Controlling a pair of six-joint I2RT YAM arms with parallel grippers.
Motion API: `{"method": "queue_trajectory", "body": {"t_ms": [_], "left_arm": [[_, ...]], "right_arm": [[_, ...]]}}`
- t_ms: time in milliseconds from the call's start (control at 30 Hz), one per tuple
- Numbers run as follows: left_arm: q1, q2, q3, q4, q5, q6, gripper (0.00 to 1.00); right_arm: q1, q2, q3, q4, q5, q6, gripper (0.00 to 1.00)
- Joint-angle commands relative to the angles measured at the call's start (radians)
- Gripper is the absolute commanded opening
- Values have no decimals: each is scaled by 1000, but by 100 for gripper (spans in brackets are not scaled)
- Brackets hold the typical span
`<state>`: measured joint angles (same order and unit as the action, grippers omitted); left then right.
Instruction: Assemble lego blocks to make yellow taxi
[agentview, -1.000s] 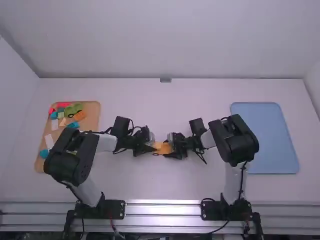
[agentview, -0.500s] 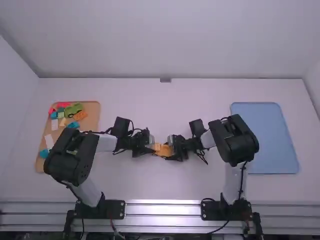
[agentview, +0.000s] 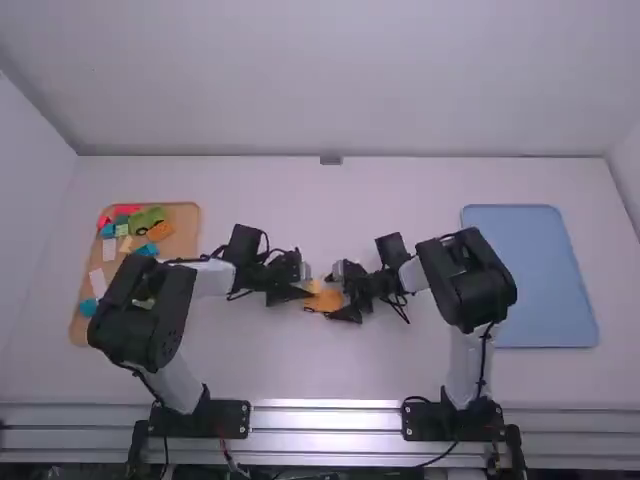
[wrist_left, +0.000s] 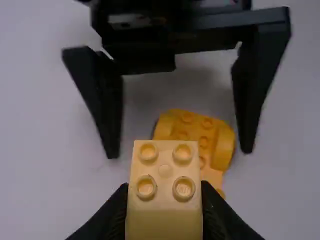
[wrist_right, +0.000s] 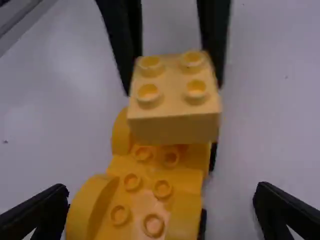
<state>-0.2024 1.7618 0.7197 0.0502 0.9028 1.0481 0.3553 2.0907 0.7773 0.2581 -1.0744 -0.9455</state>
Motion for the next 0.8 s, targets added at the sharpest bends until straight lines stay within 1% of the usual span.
{"method": "queue_trajectory", "body": {"t_ms": [0,100,200,233,267,300,367,467,533,567,667,767], "left_arm": [[7,7,29,-27,-3,16,2],[4,7,48,-72,-2,24,2],[3,7,61,-113,-3,26,2],[0,7,61,-118,-3,27,2],[-1,7,61,-118,-3,27,2],[-1,7,61,-118,-3,27,2],[0,7,61,-118,-3,27,2],[0,7,61,-118,-3,27,2],[0,7,61,-118,-3,27,2],[0,7,61,-118,-3,26,2],[0,7,61,-124,-3,27,2],[-1,7,61,-134,-3,27,2]], "right_arm": [[20,-29,4,0,62,129,99],[51,-86,-41,80,150,230,99],[75,-184,-145,221,236,295,98],[80,-230,-206,298,264,326,99],[82,-245,-229,328,270,333,99],[84,-257,-259,373,274,344,99],[83,-261,-348,533,258,400,99],[83,-220,-382,616,266,411,99],[83,-173,-379,675,251,411,99],[84,-127,-360,708,245,422,99],[80,-24,-283,711,238,452,99],[65,36,-233,709,156,426,99]]}}
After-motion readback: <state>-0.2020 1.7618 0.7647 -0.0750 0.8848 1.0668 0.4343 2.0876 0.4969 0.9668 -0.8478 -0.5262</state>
